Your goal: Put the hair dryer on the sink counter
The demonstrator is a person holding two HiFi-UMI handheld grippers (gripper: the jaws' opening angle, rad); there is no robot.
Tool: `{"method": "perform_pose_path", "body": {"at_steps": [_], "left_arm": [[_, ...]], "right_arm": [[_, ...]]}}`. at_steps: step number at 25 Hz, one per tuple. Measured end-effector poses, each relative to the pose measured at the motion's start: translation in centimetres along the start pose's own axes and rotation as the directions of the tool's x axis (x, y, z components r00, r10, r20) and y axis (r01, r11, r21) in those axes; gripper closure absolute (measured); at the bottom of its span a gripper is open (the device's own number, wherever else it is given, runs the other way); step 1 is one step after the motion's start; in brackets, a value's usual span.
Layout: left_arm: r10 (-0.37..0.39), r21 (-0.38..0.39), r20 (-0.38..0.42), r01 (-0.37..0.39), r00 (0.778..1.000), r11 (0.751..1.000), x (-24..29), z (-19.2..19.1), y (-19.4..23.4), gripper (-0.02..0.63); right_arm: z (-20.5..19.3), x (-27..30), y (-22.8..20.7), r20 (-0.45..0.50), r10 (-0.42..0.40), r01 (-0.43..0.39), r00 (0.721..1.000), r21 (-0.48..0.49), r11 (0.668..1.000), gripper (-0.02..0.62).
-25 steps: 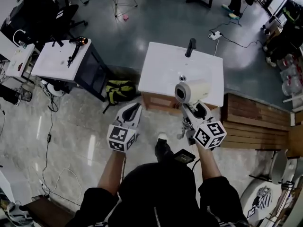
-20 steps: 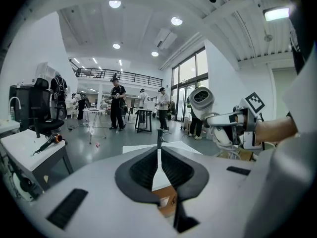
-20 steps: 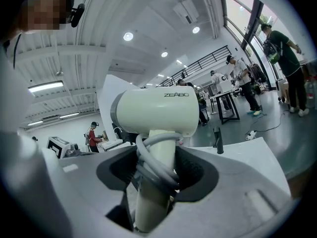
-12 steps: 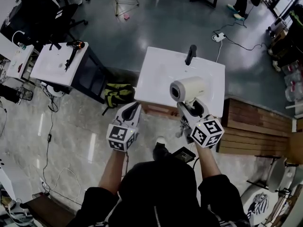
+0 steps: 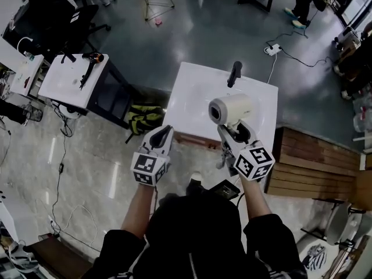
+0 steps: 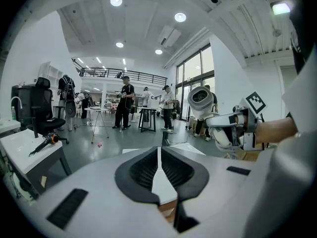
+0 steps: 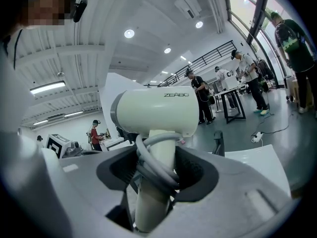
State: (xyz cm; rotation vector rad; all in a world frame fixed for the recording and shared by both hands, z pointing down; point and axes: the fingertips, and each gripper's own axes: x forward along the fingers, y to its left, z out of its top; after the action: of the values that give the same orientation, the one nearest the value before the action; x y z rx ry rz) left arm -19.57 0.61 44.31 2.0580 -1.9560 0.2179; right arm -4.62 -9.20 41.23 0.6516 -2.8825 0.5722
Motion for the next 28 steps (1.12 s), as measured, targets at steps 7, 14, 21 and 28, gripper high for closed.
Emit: {"method": "perform_pose_path", "body": {"at_steps": [7,14,21,28], "left_arm": [[-0.010,0.011,-0.001,0.010,1.000,1.000,1.4,0.9,-0.6,0.575],[-0.047,0.028,-0.001,0.047,0.999,0.998,2.1,1.1,-2.1,0.575],[-0.147,0.059,-0.008,0.147,0.989,0.987,4.4,1.9,-4.0,0.575],[-0.272,0.100,-0.004,0.271,0.962,0.957,7.9,3.5,-7.2,0.575]], "right_arm": [[1.1,-0.1,-1.6,0.012,-0.011,0.011,1.000,0.001,1.000,0.379],[1.0,-1.5,-2.5,0.025,-0.046,0.046,0.999,0.008,0.999,0.379],[1.3,-3.3,-3.8,0.042,-0.132,0.132,0.990,0.009,0.991,0.379],[1.7,-6.0,-6.9,0.062,-0.255,0.254,0.965,0.013,0.967,0.379]]}}
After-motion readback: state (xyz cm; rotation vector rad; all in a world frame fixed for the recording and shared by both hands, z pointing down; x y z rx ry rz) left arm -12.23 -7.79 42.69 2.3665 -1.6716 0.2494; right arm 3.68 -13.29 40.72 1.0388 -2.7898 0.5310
